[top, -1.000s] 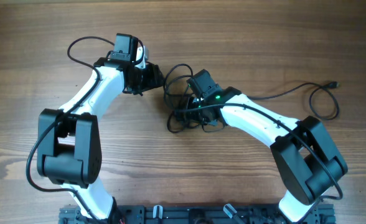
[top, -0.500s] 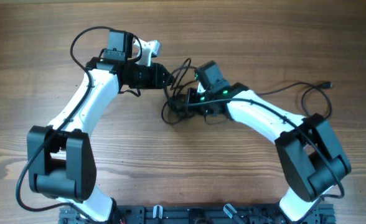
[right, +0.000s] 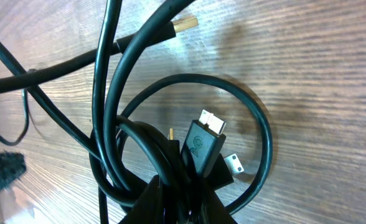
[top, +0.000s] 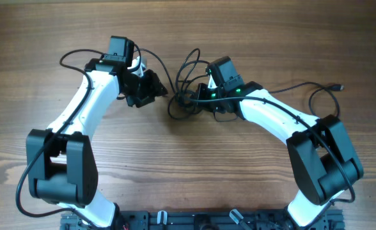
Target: Untangle cables
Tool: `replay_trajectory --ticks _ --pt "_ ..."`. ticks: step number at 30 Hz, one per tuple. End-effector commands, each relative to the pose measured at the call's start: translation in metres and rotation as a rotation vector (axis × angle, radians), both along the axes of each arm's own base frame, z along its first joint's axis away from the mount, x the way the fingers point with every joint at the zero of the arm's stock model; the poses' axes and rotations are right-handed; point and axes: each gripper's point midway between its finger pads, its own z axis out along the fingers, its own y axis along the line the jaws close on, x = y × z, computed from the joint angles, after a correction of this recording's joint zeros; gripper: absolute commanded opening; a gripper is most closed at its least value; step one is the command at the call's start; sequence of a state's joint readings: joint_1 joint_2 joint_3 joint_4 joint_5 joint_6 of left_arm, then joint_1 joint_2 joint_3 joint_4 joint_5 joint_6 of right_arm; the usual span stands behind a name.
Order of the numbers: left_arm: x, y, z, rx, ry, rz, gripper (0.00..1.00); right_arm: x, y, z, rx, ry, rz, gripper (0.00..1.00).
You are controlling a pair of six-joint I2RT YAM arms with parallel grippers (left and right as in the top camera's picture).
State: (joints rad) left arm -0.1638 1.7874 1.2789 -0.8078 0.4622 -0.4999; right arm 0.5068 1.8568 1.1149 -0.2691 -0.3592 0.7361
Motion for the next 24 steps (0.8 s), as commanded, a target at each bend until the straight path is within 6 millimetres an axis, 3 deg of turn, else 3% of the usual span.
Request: replay_trajectory --ticks 1,3,6,13,22,24 --pt "-0.003 -0.017 0.004 -0.046 0.073 0.115 0.48 0.001 0.008 0.004 0.047 -0.009 0.025 0.04" --pt "-0.005 -0.025 0.004 -0.052 0.09 0.131 0.48 0.0 0.012 0.007 0.073 -0.01 0.04 0.04" --pt "-0.01 -0.033 0.004 -0.061 0.131 0.174 0.41 -0.001 0.015 0.009 0.09 -0.008 0.051 0.04" --pt "-0.018 -0.049 0.003 -0.057 0.172 0.207 0.4 0.009 0.024 0.021 0.141 -0.066 0.068 0.04" --pt "-0.012 -0.034 -0.006 0.059 0.135 0.268 0.19 0.011 0.03 0.027 0.168 -0.102 0.103 0.04" --pt "-0.007 -0.028 -0.007 0.093 0.108 0.285 0.1 0.01 0.03 0.027 0.168 -0.102 0.104 0.04"
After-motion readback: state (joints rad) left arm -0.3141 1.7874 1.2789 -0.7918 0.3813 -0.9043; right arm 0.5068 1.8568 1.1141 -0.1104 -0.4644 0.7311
